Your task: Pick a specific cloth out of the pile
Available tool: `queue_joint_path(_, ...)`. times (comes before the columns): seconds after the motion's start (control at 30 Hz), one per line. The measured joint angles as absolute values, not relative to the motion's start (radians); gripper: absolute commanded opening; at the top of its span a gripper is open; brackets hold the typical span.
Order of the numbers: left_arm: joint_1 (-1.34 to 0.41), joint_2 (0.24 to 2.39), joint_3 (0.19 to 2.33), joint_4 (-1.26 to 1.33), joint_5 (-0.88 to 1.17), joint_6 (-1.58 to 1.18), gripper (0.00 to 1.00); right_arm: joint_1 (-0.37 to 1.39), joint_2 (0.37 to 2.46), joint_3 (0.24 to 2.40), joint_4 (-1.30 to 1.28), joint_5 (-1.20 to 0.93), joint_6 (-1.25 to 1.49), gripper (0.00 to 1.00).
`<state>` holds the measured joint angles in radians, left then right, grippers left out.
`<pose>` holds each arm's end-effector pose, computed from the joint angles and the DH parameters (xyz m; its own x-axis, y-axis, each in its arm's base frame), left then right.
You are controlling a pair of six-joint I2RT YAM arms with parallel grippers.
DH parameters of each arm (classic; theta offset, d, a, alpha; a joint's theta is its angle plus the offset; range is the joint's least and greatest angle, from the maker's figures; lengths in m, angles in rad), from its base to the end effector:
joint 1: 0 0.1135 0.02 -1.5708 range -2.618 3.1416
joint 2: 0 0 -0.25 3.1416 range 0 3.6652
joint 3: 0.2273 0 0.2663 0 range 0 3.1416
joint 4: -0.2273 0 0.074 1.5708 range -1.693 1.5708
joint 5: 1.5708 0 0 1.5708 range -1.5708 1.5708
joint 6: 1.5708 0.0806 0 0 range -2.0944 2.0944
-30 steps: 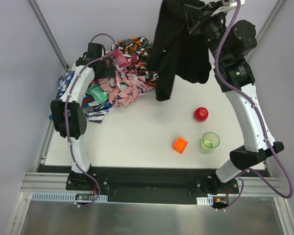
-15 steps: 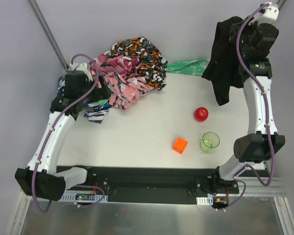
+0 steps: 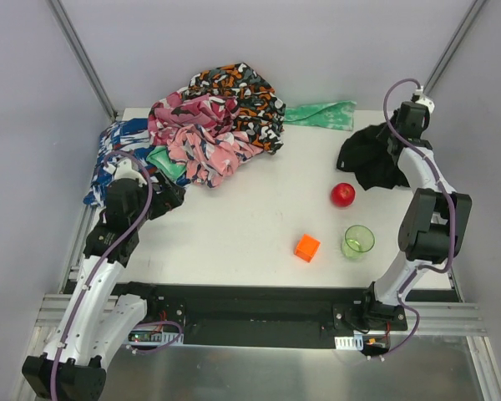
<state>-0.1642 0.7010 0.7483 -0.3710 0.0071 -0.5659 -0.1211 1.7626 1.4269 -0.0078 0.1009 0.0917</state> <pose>0.2286 -0.0385 0.2978 -0.3561 -0.4845 -0.7991 -0.0247 0.8597 -0.5102 0.4731 -0.0658 0.2782 -0.3133 0.1299 -0.9407 0.2441 0.9683 0.0524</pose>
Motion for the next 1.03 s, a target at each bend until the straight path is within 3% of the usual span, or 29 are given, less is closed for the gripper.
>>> queue_joint_path(0.07, -0.164, 0.703, 0.73, -0.371, 0.013, -0.578, 0.99, -0.123, 1.782, 1.406, -0.043, 0.154, 0.118, 0.84)
queue_joint_path(0.1, -0.164, 0.702, 0.722, -0.372, 0.018, -0.583, 0.99, -0.124, 1.789, 1.404, -0.067, 0.175, 0.123, 0.96)
queue_joint_path(0.3, -0.164, 0.674, 0.719, -0.375, 0.046, -0.59, 0.99, -0.128, 1.751, 1.443, -0.225, 0.208, 0.107, 0.96)
queue_joint_path(0.47, -0.164, 0.674, 0.717, -0.394, 0.067, -0.594, 0.99, -0.128, 1.51, 1.422, -0.328, 0.202, 0.042, 0.96)
queue_joint_path(0.73, -0.164, 0.675, 0.714, -0.431, 0.079, -0.616, 0.99, -0.128, 0.819, 0.983, -0.316, 0.121, 0.056, 0.96)
queue_joint_path(0.9, -0.164, 0.67, 0.703, -0.441, 0.078, -0.621, 0.99, -0.128, 0.598, 0.687, -0.353, 0.079, 0.098, 0.96)
queue_joint_path(1.03, -0.164, 0.662, 0.684, -0.452, 0.075, -0.622, 0.99, -0.128, 0.487, 0.601, -0.407, 0.068, 0.104, 0.96)
